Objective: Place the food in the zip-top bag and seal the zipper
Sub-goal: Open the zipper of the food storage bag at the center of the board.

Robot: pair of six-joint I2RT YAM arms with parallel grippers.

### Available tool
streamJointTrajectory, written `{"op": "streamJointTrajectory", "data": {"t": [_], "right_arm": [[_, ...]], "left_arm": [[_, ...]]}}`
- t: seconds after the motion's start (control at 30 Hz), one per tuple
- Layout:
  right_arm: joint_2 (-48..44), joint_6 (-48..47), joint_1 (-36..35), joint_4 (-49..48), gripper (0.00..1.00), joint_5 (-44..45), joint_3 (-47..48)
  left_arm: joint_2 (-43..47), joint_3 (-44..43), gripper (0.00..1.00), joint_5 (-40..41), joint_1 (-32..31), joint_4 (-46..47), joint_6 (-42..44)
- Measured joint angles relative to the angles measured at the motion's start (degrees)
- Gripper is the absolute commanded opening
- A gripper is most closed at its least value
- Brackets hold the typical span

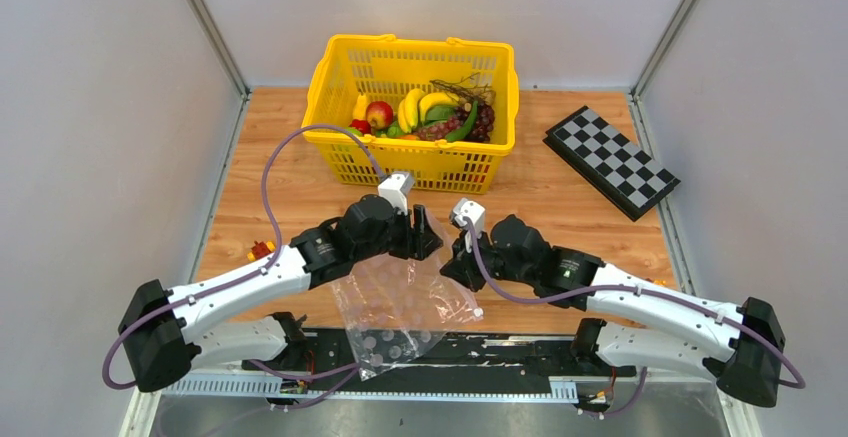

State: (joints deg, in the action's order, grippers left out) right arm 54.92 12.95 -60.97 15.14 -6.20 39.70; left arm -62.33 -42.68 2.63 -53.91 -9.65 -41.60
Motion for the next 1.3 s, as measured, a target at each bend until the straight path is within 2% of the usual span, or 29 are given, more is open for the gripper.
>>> {"op": "streamJointTrajectory", "data": {"t": [0.1,0.27,0.4,0.5,0.6,0.67,0.73,0.77,1.07,1.13,1.3], "right_arm": [[1.2,-0.2,-1.2,-0.2,0.02,1.3,0.6],[1.8,-0.6,-2.8,-1.1,0.02,3.5,0.6],[1.8,-0.6,-3.1,-1.5,0.03,4.5,0.6],[1.8,-0.6,-3.1,-2.2,0.03,4.8,0.6],[1.8,-0.6,-3.1,-2.6,0.09,4.9,0.6],[1.8,-0.5,-3.1,-2.6,0.23,4.9,0.6],[1.6,0.2,-3.1,-2.6,0.43,4.9,0.6],[1.3,0.7,-3.1,-2.5,0.47,5.5,0.6],[-8.5,8.9,-0.6,1.6,0.56,15.4,0.7],[-9.5,10.3,0.8,2.4,0.59,15.6,0.8],[-7.9,14.5,2.0,3.2,0.6,11.9,0.8]], "left_arm": [[-0.1,-0.4,0.55,0.0,-0.1,-1.0,0.4],[-0.2,-1.3,0.33,0.0,-0.1,-2.4,1.2],[-0.2,-1.3,0.11,0.1,-0.1,-2.7,1.4],[-0.2,-1.3,0.0,0.0,-0.1,-2.8,1.8],[-0.2,-1.3,0.0,0.0,-0.1,-2.8,2.0],[-0.2,-1.3,0.0,0.0,-0.1,-2.8,2.1],[-0.2,-1.3,0.0,0.0,-0.1,-2.8,2.1],[-0.2,-1.3,0.0,0.0,-0.1,-2.8,2.1],[3.3,-1.3,0.0,-0.9,-0.1,-1.6,3.0],[4.2,-1.3,0.0,-1.1,-0.1,-1.5,3.2],[5.3,-1.3,0.0,-1.1,-0.1,-1.2,3.3]]}}
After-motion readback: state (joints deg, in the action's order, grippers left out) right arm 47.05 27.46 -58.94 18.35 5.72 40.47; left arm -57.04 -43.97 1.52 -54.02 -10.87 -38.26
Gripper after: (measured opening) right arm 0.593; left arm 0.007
